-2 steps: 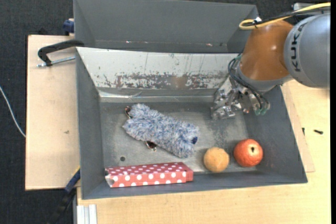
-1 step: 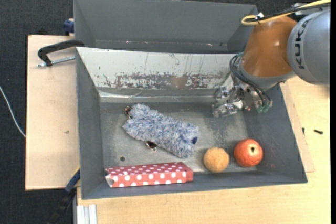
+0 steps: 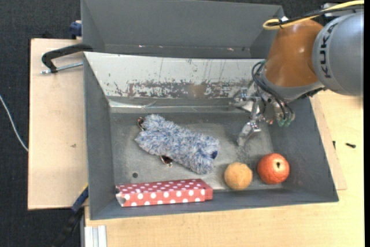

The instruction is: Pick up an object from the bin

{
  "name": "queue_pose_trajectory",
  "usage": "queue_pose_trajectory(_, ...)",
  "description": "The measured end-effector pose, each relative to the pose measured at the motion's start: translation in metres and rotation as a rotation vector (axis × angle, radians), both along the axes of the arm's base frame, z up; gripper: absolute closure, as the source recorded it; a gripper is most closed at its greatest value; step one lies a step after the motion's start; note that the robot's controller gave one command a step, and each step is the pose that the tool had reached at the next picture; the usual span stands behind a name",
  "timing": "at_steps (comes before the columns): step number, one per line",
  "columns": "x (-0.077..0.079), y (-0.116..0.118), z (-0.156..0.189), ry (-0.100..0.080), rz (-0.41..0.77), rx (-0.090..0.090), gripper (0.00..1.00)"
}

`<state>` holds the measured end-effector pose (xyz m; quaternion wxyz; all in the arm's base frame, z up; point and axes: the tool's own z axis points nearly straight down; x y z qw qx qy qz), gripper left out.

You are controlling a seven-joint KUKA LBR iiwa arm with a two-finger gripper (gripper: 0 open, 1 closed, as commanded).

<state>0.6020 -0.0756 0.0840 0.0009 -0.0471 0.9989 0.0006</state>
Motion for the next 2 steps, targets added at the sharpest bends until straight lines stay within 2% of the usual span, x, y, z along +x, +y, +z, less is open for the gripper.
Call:
queue_pose_trajectory(1,0.0,0.0,0.0,0.0,0.0,0.0,0.0)
queue_pose_trajectory(2,-0.005,0.018,-0.006,0.0,-0.057,-0.001,0.0)
